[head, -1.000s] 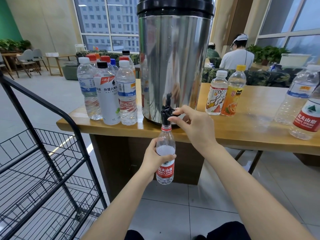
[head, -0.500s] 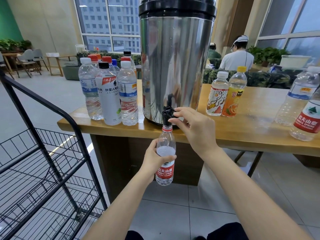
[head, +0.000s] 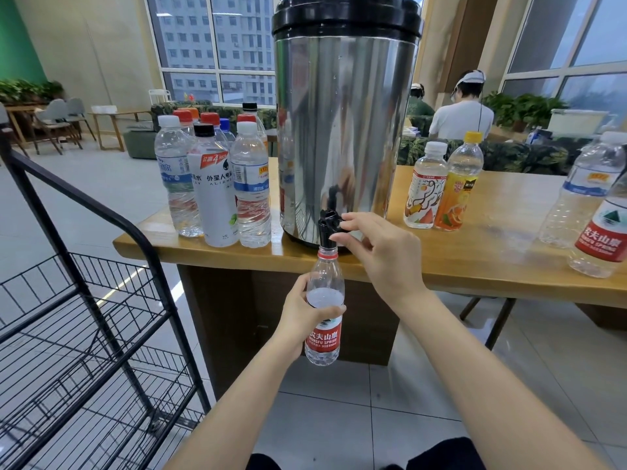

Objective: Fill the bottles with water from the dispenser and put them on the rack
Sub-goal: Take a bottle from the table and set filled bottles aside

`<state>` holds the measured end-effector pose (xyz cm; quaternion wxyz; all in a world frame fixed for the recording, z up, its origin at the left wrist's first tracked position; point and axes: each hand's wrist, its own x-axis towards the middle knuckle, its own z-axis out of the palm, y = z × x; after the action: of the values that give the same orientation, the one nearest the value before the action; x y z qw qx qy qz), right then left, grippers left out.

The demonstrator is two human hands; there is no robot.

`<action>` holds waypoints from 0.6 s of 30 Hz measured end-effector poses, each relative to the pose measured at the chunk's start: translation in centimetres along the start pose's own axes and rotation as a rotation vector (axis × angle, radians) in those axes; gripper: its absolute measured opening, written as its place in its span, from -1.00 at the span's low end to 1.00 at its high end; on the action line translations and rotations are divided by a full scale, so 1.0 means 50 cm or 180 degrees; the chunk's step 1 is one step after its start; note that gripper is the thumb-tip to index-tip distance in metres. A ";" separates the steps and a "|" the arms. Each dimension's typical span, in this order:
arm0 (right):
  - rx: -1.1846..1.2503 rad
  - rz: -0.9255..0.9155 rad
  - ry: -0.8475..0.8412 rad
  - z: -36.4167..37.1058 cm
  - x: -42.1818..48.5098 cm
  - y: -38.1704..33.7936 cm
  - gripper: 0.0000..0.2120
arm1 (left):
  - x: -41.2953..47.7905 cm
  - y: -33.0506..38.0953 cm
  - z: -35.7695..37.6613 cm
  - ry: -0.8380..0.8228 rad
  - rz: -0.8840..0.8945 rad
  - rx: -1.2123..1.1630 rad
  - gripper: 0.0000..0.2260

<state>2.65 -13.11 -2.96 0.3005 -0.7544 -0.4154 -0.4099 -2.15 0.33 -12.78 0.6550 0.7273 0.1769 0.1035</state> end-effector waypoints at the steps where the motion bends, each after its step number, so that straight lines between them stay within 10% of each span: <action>1: 0.0003 0.0006 -0.0003 0.000 0.000 0.000 -0.69 | 0.000 0.000 0.000 0.0002 0.0002 -0.0005 -0.35; 18: 0.0046 0.0070 -0.0047 -0.002 0.001 -0.001 -0.71 | 0.002 -0.001 0.001 0.0033 -0.0007 -0.0015 -0.37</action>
<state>2.56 -13.15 -2.88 0.3073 -0.7597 -0.4123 -0.3980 -2.03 0.32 -12.82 0.6559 0.7250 0.1808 0.1069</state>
